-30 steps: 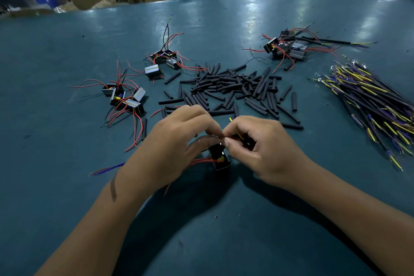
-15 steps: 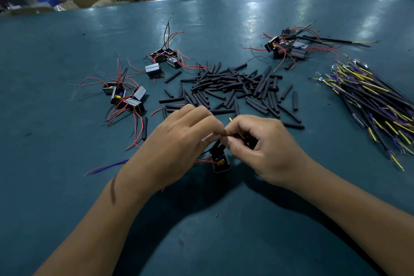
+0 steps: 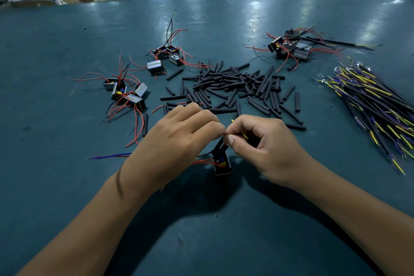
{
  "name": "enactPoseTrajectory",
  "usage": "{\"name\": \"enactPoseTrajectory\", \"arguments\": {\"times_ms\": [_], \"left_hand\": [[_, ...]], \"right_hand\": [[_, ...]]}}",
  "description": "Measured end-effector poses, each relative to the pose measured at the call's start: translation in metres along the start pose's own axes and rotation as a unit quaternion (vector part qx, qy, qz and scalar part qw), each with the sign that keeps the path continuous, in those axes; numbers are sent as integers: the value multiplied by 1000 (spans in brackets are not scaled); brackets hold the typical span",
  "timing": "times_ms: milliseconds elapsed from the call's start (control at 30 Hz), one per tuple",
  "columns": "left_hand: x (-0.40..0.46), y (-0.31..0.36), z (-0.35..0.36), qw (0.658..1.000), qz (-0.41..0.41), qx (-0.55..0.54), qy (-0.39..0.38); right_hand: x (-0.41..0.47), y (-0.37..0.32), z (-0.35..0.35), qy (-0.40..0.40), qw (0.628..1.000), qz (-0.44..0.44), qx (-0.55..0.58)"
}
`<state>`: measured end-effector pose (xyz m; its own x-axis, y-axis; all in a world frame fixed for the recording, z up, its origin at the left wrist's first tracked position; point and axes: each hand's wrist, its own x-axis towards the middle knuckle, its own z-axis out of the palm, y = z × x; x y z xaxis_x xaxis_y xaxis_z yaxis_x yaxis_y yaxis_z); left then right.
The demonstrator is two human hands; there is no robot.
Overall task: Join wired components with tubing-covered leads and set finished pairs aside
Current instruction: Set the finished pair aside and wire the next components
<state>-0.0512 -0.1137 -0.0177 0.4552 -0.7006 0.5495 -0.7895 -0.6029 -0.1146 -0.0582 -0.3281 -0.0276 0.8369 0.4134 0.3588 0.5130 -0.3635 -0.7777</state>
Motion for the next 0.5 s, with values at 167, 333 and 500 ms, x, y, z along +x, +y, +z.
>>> {"name": "enactPoseTrajectory", "arguments": {"times_ms": [167, 333, 500], "left_hand": [[2, 2, -4, 1000, 3, 2, -8], [6, 8, -13, 999, -3, -19, -34], [16, 16, -24, 993, -42, -74, -78]], "right_hand": [[0, 1, 0, 1, 1000, -4, -2], [0, -1, 0, -3, 1000, -6, -2], [-1, -3, 0, -4, 1000, -15, -25]]}}
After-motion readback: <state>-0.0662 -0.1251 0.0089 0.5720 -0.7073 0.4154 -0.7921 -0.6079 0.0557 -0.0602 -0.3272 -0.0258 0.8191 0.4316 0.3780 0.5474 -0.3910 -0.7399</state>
